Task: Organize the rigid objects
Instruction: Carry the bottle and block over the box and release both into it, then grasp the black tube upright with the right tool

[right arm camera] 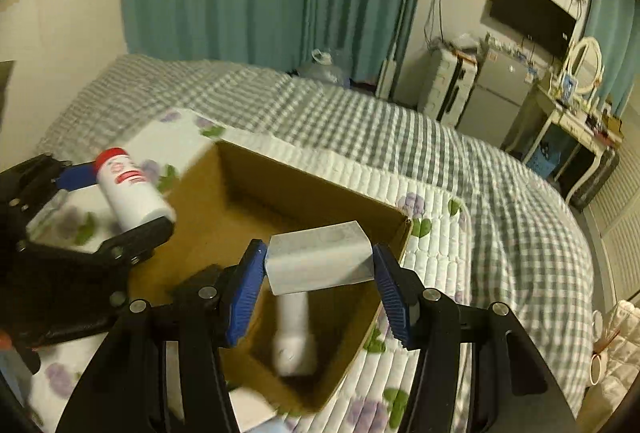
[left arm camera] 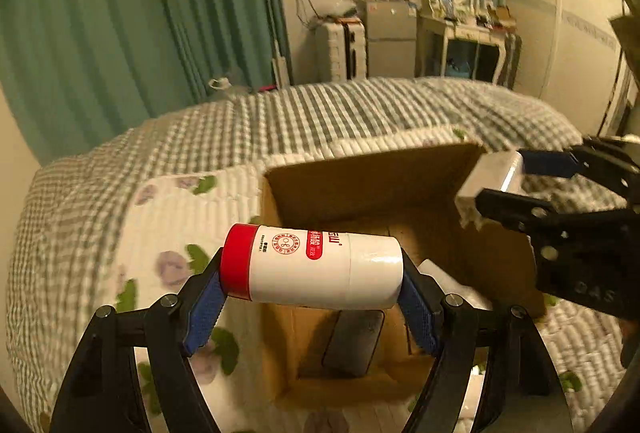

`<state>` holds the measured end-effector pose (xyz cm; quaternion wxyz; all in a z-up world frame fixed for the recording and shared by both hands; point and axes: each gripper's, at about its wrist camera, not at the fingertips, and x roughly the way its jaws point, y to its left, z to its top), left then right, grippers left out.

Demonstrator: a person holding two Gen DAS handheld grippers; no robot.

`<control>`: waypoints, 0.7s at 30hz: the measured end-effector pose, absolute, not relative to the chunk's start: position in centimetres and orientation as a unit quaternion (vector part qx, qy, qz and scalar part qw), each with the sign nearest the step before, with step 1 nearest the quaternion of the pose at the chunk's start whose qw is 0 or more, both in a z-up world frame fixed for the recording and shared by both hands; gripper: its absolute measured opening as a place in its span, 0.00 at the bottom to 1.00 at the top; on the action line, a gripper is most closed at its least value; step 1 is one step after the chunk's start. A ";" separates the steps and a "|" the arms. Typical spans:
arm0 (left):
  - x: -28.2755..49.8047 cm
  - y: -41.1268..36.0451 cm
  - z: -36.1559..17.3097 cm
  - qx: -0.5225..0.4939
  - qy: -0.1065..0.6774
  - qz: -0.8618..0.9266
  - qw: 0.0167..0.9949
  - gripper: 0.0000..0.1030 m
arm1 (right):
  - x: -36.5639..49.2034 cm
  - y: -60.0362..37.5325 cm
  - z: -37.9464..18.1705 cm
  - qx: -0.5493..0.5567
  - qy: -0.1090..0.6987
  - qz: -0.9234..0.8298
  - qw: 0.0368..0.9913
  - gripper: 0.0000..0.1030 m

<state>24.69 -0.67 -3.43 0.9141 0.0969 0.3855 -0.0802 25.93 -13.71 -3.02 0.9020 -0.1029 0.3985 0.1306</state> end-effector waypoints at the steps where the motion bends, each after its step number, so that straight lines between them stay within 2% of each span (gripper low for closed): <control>1: 25.2 -0.9 -4.0 0.101 0.388 -0.084 0.912 0.76 | 26.5 -13.8 -3.8 -0.102 0.402 0.131 0.900 0.53; 8: 26.6 -1.9 -7.1 0.109 0.404 -0.095 0.903 0.78 | 29.8 -15.5 -7.4 -0.056 0.406 0.157 0.899 0.53; 9: 26.4 -2.0 -7.3 0.110 0.407 -0.093 0.902 0.78 | 29.8 -15.6 -7.3 -0.043 0.405 0.166 0.898 0.58; 10: 26.1 -2.0 -7.2 0.113 0.406 -0.090 0.903 0.78 | 29.7 -15.9 -7.0 -0.033 0.401 0.167 0.900 0.63; 11: 25.7 -2.1 -7.0 0.114 0.400 -0.090 0.905 0.78 | 29.1 -16.4 -6.4 -0.026 0.389 0.157 0.907 0.74; 12: 25.1 -2.1 -6.5 0.114 0.393 -0.089 0.908 0.78 | 28.8 -16.7 -5.8 -0.023 0.383 0.152 0.911 0.76; 21: 17.6 -0.7 0.6 0.089 0.374 -0.080 0.920 0.79 | 20.3 -17.6 1.7 -0.064 0.356 0.116 0.925 0.80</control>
